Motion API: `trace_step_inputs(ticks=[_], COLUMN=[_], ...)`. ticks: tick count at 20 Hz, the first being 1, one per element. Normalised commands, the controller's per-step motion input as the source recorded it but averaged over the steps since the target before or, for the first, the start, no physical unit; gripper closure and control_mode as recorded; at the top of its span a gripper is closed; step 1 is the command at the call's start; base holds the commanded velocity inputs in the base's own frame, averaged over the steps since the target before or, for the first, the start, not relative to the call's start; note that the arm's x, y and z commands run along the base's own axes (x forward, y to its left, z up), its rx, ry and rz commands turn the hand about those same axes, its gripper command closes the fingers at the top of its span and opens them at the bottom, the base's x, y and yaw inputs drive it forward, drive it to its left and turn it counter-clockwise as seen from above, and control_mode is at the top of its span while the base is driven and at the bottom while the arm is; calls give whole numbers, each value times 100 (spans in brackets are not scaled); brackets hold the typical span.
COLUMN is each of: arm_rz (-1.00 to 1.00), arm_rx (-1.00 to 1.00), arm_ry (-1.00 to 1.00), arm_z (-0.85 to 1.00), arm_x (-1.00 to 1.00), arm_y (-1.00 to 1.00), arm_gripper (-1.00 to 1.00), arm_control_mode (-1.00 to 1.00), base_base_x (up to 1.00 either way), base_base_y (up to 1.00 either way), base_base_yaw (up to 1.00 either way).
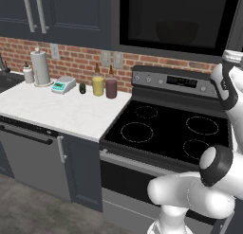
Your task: Pick the cucumber from the sink and place it in the bowl. Then pick the bowl and place it in the microwave. Then close the microwave door and press the start button.
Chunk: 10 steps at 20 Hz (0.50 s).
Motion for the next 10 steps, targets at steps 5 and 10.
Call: trace_step_inputs(ticks=[5,10], arm_rz=[4,6], arm_rx=[0,0], arm_ry=[1,0], arm_z=[-32,-29], arm_x=[53,75], arm_y=[-3,-9], arm_gripper=[100,100], arm_control_mode=[-100,-100], base_base_x=[0,0], base_base_y=[0,0], base_base_yaw=[0,0])
